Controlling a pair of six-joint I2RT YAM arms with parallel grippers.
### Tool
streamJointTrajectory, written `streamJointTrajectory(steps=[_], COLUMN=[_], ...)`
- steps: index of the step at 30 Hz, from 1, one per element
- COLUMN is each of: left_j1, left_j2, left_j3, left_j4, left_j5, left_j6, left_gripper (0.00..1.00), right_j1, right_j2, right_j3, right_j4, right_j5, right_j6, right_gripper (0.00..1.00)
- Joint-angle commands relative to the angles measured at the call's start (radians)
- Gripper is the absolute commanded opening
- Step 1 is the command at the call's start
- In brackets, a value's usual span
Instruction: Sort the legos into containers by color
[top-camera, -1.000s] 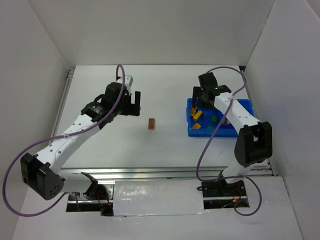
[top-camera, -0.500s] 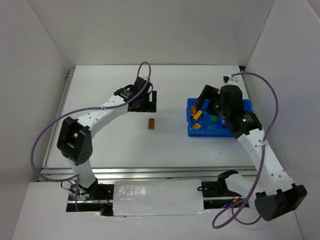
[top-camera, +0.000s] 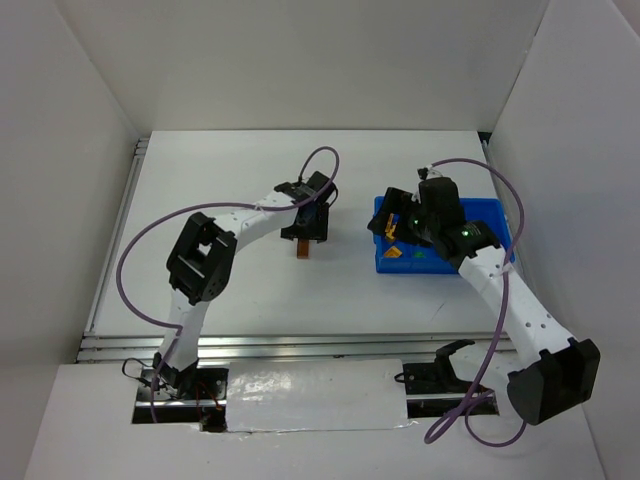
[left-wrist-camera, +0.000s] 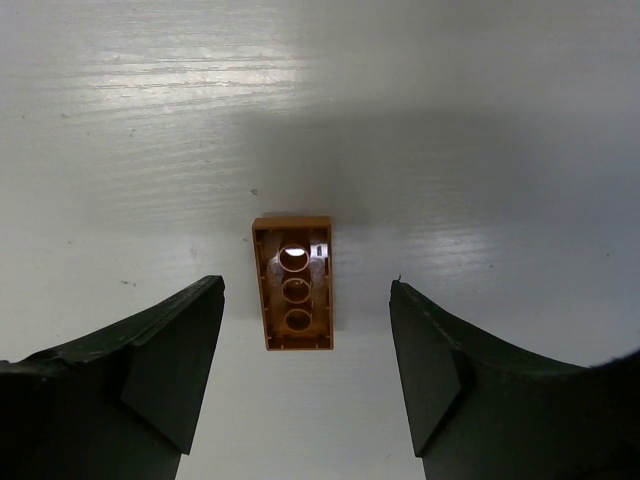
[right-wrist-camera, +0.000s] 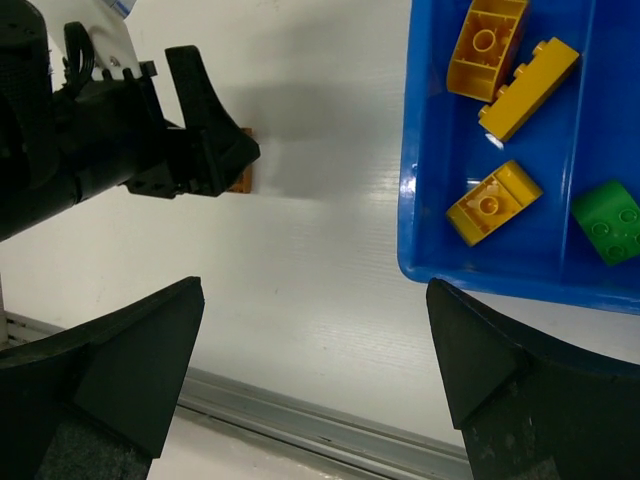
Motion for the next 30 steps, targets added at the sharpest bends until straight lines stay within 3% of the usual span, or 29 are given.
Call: streamJointTrajectory(steps=[1, 5, 8, 11, 13, 18, 19, 20, 21, 26, 28, 30], left_j1=[-0.001, -0.002, -0.001, -0.001, -0.002, 0.014, 0.019, 0.020, 0.027, 0.027, 0.027, 0.031], left_j2=[0.035, 0.033, 0.039, 0.049, 0.050, 0.059, 0.056, 0.052, 0.030, -0.137, -0.249, -0.380], left_j3=[0.038, -0.001, -0.030, -0.047, -0.053, -0.081, -0.087, -0.099, -0.105, -0.159, -0.189, -0.237], left_j4=[-0.040, -0.042, -0.028, 0.003, 0.016, 0.038, 0.043, 0.047, 0.049, 0.148, 0.203, 0.369], left_j5=[-0.031, -0.059, -0.063, -0.025, 0.001, 0.044, 0.056, 0.061, 0.064, 0.124, 0.252, 0.361], left_j6=[-0.038, -0.054, -0.052, -0.054, -0.055, -0.057, -0.057, -0.058, -0.063, -0.035, -0.019, -0.016], left_gripper=[0.79, 0.78, 0.72, 0.60, 0.44, 0.44, 0.40, 0.30, 0.01, 0.00, 0.00, 0.00], right_j1=[0.010, 0.008, 0.008, 0.008, 0.010, 0.008, 0.010, 0.010, 0.010, 0.010, 0.010, 0.008], right_j2=[-0.003, -0.013, -0.014, -0.013, -0.017, -0.032, -0.035, -0.038, -0.041, -0.087, -0.119, -0.152], right_j3=[0.015, 0.013, 0.007, 0.010, 0.010, 0.004, 0.003, 0.001, -0.005, -0.046, -0.069, -0.118], right_j4=[0.053, 0.056, 0.070, 0.070, 0.071, 0.087, 0.091, 0.096, 0.102, 0.171, 0.221, 0.286], right_j5=[-0.015, -0.017, -0.035, -0.044, -0.046, -0.055, -0.055, -0.061, -0.067, -0.119, -0.165, -0.283], right_j6=[-0.012, -0.018, -0.018, -0.019, -0.021, -0.021, -0.022, -0.024, -0.028, -0.015, -0.019, -0.031], right_gripper=[1.00, 1.00, 1.00, 1.00, 1.00, 1.00, 1.00, 1.00, 1.00, 1.00, 1.00, 1.00])
